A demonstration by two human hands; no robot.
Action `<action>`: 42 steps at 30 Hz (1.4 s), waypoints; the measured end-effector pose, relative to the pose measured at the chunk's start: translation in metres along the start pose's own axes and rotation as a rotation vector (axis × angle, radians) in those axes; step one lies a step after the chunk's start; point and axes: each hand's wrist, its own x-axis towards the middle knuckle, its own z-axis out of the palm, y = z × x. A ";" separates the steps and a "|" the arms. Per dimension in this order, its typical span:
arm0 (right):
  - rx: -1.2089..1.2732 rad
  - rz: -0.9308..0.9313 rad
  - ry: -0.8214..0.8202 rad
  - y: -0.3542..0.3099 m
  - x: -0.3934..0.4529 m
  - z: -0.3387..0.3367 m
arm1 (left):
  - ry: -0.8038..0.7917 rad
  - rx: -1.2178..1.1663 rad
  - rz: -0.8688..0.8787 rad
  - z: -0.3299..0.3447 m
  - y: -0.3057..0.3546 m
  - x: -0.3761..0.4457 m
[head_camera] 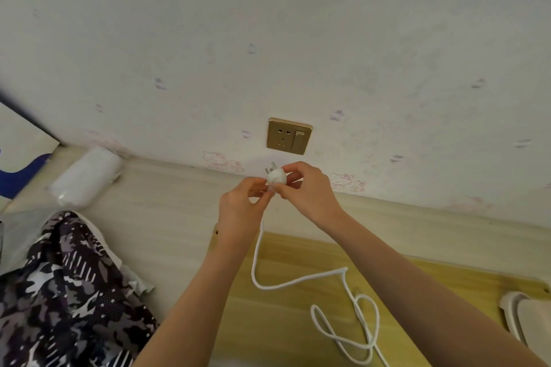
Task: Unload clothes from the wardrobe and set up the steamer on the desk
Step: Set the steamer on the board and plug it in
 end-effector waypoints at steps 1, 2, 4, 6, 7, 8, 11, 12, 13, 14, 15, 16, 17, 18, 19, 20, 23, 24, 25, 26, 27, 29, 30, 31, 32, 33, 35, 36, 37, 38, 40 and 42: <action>0.013 -0.005 -0.015 0.001 0.002 -0.002 | 0.010 -0.006 0.000 0.001 -0.001 0.003; 0.028 -0.008 -0.019 0.002 0.004 -0.003 | 0.015 -0.012 0.004 0.002 -0.001 0.007; 0.077 -0.006 0.006 0.003 0.009 -0.005 | 0.012 -0.016 0.021 0.004 0.000 0.014; 0.120 -0.021 0.055 0.004 0.013 -0.005 | 0.003 -0.018 0.033 0.008 0.003 0.021; 0.131 -0.037 0.082 0.005 0.015 -0.004 | -0.002 -0.025 0.032 0.009 0.004 0.024; 0.138 -0.053 0.108 0.005 0.017 -0.003 | -0.010 -0.042 0.030 0.011 0.005 0.028; 0.121 -0.069 0.170 0.008 0.022 0.002 | -0.035 -0.085 -0.001 0.015 0.005 0.037; 0.115 -0.068 0.181 0.009 0.024 0.003 | -0.037 -0.085 -0.007 0.016 0.004 0.040; 0.108 -0.067 0.190 0.010 0.026 0.004 | -0.038 -0.078 -0.009 0.017 0.003 0.043; 0.099 -0.068 0.198 0.010 0.027 0.004 | -0.039 -0.068 -0.010 0.018 0.003 0.045; 0.090 -0.069 0.206 0.010 0.029 0.005 | -0.043 -0.055 -0.011 0.018 0.002 0.047; 0.084 -0.071 0.214 0.010 0.030 0.005 | -0.048 -0.041 -0.011 0.019 0.002 0.049; 0.075 -0.072 0.222 0.010 0.032 0.006 | -0.052 -0.031 -0.010 0.020 0.003 0.052; 0.061 -0.072 0.228 0.010 0.034 0.006 | -0.055 -0.028 -0.012 0.021 0.002 0.054; 0.043 -0.069 0.232 0.010 0.035 0.007 | -0.056 -0.033 -0.019 0.022 0.002 0.056; 0.031 -0.065 0.236 0.011 0.037 0.007 | -0.057 -0.044 -0.026 0.023 0.000 0.057; 0.024 -0.056 0.252 0.014 0.041 0.008 | -0.066 -0.047 -0.026 0.029 -0.004 0.062; 0.022 -0.053 0.257 0.015 0.041 0.008 | -0.068 -0.049 -0.026 0.031 -0.005 0.062; 0.020 -0.052 0.260 0.015 0.043 0.008 | -0.068 -0.057 -0.031 0.032 -0.006 0.063; 0.017 -0.051 0.259 0.016 0.044 0.009 | -0.067 -0.070 -0.037 0.034 -0.006 0.063; 0.013 -0.051 0.255 0.017 0.045 0.009 | -0.065 -0.085 -0.043 0.035 -0.006 0.062; 0.008 -0.049 0.245 0.019 0.047 0.011 | -0.057 -0.102 -0.057 0.036 -0.008 0.062; 0.009 -0.051 0.242 0.019 0.047 0.012 | -0.053 -0.105 -0.064 0.037 -0.010 0.062; 0.011 -0.055 0.243 0.020 0.047 0.014 | -0.049 -0.107 -0.068 0.037 -0.011 0.062; 0.013 -0.063 0.249 0.020 0.048 0.014 | -0.045 -0.109 -0.067 0.038 -0.011 0.063; 0.015 -0.070 0.260 0.019 0.048 0.015 | -0.041 -0.111 -0.061 0.038 -0.010 0.064; 0.032 -0.079 0.287 0.017 0.050 0.014 | -0.035 -0.116 -0.040 0.037 -0.006 0.066; 0.042 -0.079 0.298 0.017 0.051 0.013 | -0.033 -0.117 -0.029 0.036 -0.004 0.068; 0.047 -0.080 0.304 0.016 0.051 0.013 | -0.033 -0.116 -0.023 0.036 -0.003 0.069; 0.047 -0.080 0.308 0.016 0.052 0.013 | -0.034 -0.116 -0.021 0.036 -0.003 0.070; 0.048 -0.086 0.306 0.016 0.052 0.013 | -0.038 -0.123 -0.020 0.037 -0.004 0.071; 0.068 -0.088 0.307 0.015 0.052 0.013 | -0.035 -0.119 -0.016 0.039 -0.006 0.073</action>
